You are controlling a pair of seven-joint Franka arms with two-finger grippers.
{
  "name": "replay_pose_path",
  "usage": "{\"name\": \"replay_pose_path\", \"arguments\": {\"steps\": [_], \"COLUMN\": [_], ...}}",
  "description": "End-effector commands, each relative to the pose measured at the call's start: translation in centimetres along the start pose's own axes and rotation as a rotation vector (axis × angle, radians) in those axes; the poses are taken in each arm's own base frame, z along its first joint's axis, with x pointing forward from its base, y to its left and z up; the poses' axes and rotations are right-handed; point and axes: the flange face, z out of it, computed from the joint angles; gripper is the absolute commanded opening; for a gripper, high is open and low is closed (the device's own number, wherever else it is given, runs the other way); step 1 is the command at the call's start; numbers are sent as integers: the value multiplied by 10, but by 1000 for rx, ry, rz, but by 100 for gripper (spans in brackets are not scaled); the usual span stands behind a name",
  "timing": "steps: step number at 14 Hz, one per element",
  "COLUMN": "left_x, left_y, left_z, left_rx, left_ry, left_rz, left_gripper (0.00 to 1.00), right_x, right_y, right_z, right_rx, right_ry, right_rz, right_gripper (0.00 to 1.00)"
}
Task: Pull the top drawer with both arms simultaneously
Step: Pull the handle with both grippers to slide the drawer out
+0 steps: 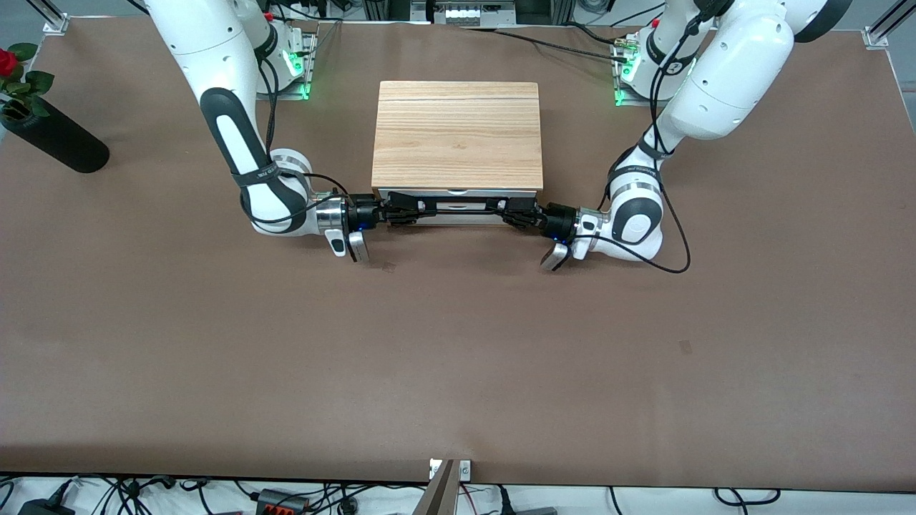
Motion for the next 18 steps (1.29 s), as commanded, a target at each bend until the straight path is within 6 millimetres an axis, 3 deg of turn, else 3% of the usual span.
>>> {"name": "replay_pose_path", "arguments": {"steps": [1,5,13,18], "left_x": [4,15,60,87], "left_y": [14,20,34,29], "left_z": [7,3,-13,-21], "left_rx": [-37,-30,-26,-29], "left_ry": [46,61,101,122], "left_rz": [-18,-16,-16,-6], "left_gripper": [11,10,10,10], "right_x": [11,25,63,80], "right_y": [-9,-9,-8,-10], "right_z": [3,7,10,9], "right_rx": [-8,-3,12,15], "right_ry": [18,21,41,51], "right_rz": [-25,-42,-81,-54], "right_gripper": [9,9,10,10]}}
